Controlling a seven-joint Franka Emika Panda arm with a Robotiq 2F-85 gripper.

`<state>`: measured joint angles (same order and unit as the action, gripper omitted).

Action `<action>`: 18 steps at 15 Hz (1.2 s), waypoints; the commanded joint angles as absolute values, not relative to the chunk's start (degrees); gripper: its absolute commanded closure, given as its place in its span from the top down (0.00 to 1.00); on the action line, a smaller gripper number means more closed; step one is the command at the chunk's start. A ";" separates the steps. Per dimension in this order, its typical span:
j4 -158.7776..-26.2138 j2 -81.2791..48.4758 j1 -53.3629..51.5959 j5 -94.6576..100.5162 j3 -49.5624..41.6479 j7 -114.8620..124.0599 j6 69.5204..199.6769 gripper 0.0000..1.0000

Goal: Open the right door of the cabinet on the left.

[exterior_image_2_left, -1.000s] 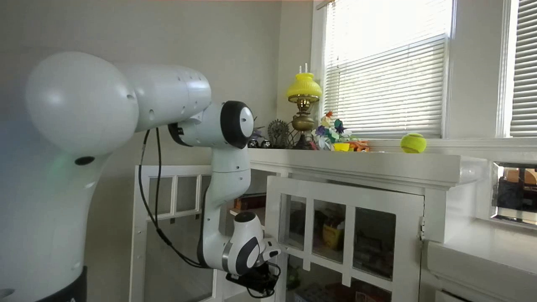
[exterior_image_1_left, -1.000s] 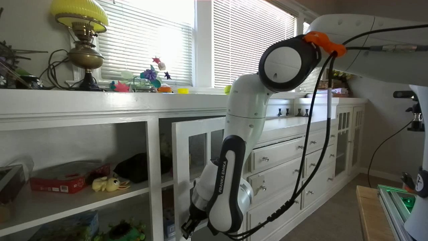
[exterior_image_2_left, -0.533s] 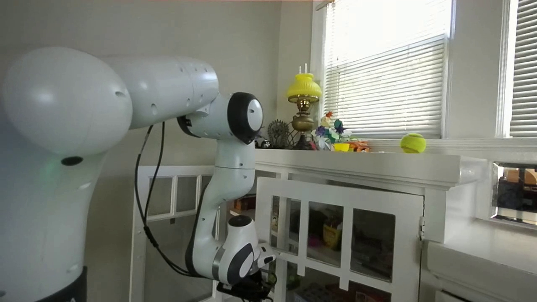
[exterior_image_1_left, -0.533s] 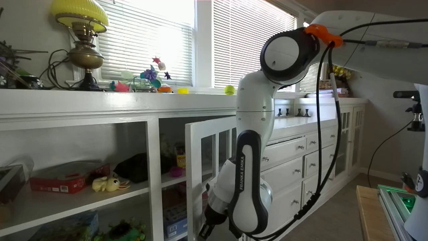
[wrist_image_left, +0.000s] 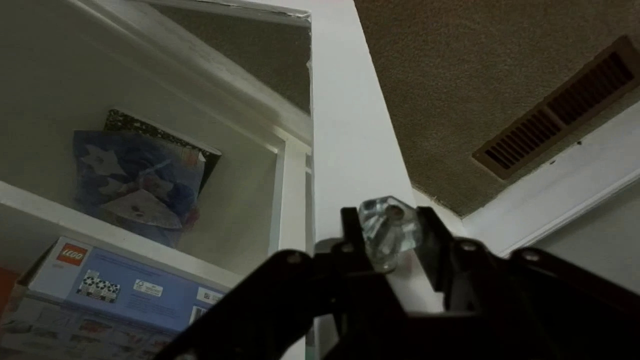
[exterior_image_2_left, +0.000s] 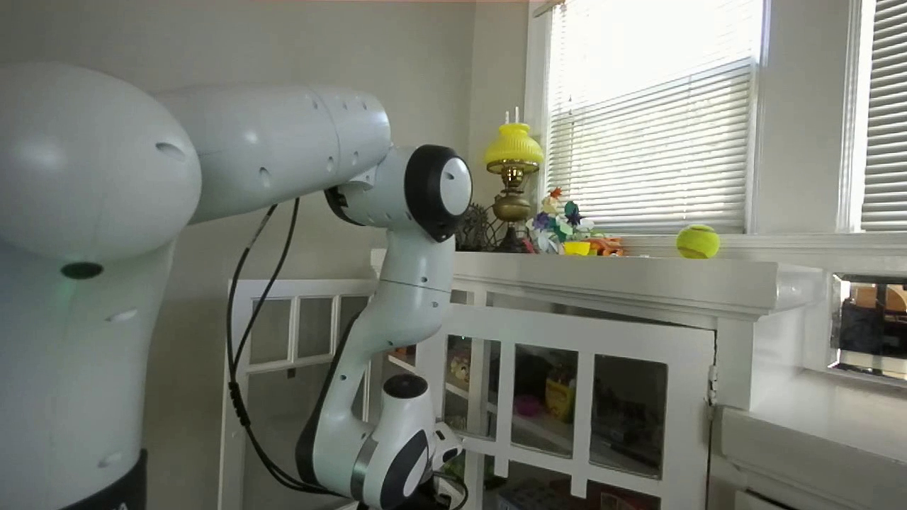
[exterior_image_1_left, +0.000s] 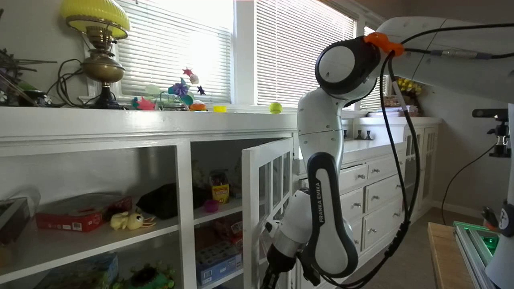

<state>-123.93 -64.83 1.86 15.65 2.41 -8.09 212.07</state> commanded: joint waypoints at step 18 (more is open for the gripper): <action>-139.99 -63.66 7.87 23.59 -1.11 -14.44 210.92 0.08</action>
<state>-137.75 -61.41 9.42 24.65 -0.27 -13.79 213.14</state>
